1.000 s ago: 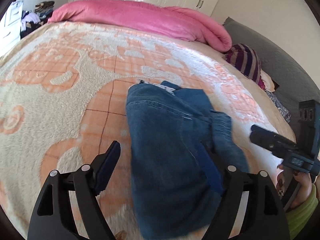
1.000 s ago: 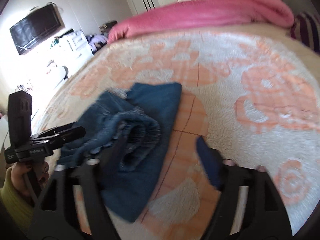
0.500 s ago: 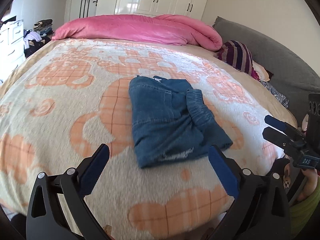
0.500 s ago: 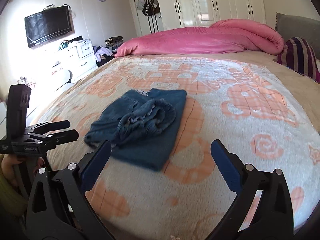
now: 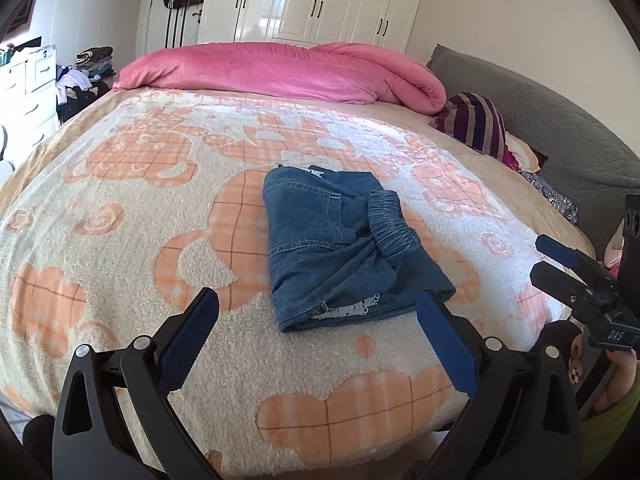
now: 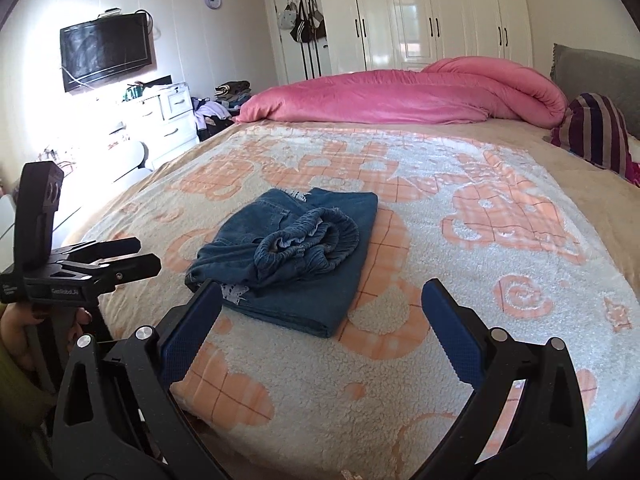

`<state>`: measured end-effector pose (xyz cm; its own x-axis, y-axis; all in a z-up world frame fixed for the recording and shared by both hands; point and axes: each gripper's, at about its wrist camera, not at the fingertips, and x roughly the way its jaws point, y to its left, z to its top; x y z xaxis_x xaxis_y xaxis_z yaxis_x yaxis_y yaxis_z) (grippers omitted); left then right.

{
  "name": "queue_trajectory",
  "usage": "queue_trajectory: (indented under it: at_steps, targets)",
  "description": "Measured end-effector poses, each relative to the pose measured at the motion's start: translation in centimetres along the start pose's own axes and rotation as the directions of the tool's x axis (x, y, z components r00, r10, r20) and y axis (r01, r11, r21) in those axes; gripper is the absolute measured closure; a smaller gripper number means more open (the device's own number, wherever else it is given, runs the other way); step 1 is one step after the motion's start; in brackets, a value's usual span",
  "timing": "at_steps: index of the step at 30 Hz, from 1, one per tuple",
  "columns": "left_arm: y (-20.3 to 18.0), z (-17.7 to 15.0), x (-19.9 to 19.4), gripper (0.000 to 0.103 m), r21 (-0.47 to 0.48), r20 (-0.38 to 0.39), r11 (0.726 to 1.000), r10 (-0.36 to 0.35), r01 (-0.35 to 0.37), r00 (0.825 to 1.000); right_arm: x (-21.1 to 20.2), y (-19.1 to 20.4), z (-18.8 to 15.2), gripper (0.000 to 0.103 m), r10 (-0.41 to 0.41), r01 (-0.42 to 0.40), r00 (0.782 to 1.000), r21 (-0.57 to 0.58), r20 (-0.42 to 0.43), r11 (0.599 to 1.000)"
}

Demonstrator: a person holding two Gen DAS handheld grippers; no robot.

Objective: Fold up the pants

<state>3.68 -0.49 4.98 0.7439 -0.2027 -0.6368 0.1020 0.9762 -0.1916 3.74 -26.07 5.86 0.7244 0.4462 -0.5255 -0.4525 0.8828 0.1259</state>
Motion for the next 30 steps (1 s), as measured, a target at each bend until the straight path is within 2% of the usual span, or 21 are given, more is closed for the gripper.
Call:
queue_trajectory:
  at_steps: [9,17,27,30]
  targets:
    - [-0.3,-0.2,-1.6,0.004,0.005,0.057,1.000,0.019,-0.019,0.998,-1.3,1.3,-0.3,0.009,-0.054,0.057,0.996,-0.032,0.068,0.998]
    - [0.2,-2.1,-0.8,0.004,-0.016,0.016,0.999,0.048,-0.048,0.999,0.9,2.2,-3.0,0.009,-0.057,0.056,0.997,-0.024,-0.048,0.998]
    - [0.3,-4.2,0.8,0.004,-0.026,-0.018,0.998,0.063,-0.063,0.998,2.2,2.5,-5.0,0.009,-0.110,0.110,0.991,-0.002,-0.078,0.994]
    - [0.5,-4.7,1.5,0.004,-0.030,-0.035,0.997,0.071,-0.072,0.997,3.4,2.1,-5.7,0.009,-0.078,0.083,0.989,0.027,-0.129,0.996]
